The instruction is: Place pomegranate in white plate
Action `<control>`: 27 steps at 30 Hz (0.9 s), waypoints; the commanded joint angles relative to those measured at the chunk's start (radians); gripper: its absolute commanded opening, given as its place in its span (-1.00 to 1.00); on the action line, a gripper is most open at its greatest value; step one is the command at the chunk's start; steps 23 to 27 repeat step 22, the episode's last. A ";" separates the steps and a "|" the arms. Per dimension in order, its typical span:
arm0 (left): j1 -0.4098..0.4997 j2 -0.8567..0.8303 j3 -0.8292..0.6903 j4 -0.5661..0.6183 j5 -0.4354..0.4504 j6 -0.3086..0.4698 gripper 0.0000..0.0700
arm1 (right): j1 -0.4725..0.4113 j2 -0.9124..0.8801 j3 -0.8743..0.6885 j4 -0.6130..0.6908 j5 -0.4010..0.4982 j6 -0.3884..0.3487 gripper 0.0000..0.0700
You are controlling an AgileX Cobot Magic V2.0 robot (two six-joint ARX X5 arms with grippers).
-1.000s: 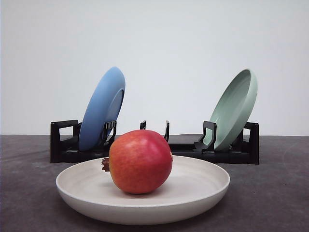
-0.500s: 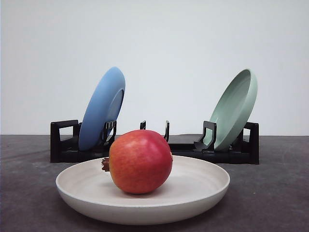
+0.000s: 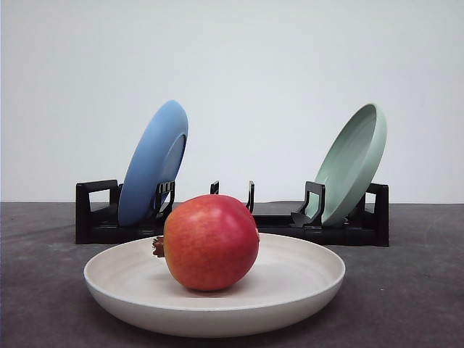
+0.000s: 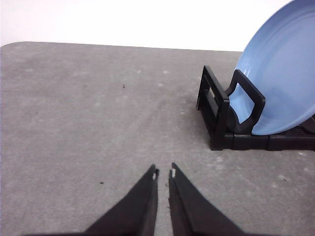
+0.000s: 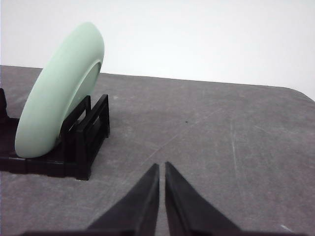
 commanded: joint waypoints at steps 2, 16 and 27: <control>0.003 -0.001 -0.012 0.000 -0.006 0.011 -0.94 | -0.001 -0.002 -0.003 0.014 0.003 0.011 -0.96; 0.003 -0.001 -0.012 0.000 -0.006 0.011 -0.94 | -0.001 -0.002 -0.003 0.014 0.003 0.011 -0.96; 0.003 -0.001 -0.012 0.000 -0.006 0.011 -0.94 | -0.001 -0.002 -0.003 0.014 0.003 0.011 -0.96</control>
